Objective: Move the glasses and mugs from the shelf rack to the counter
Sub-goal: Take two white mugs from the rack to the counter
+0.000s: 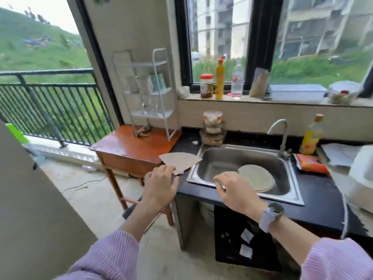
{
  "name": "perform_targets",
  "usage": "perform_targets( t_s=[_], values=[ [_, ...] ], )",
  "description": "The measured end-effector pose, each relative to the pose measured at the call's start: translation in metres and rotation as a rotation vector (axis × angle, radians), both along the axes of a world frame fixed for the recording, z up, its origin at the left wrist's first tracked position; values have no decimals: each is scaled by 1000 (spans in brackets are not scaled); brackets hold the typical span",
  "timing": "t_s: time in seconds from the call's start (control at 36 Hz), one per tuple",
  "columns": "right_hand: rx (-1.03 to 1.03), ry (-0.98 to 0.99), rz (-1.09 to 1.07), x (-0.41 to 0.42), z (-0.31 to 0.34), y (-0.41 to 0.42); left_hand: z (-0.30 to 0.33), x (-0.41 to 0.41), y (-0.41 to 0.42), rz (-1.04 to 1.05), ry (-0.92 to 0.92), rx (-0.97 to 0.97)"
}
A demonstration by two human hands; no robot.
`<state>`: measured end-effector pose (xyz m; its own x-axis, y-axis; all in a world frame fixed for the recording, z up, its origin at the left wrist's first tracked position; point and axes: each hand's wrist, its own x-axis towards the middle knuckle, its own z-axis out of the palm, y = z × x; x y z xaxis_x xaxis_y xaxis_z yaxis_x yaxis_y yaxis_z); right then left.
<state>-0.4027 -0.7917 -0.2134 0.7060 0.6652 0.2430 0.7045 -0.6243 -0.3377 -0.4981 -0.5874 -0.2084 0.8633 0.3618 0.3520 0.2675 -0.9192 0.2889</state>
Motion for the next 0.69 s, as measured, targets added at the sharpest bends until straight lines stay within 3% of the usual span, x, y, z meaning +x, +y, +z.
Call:
perform_targets(
  t_s=[0.31,0.69],
  values=[
    [69,75,232,105,39,214,52,64,179,226,-108,3],
    [241,52,255,233,87,409,104,193,355,223,-271,-167]
  ],
)
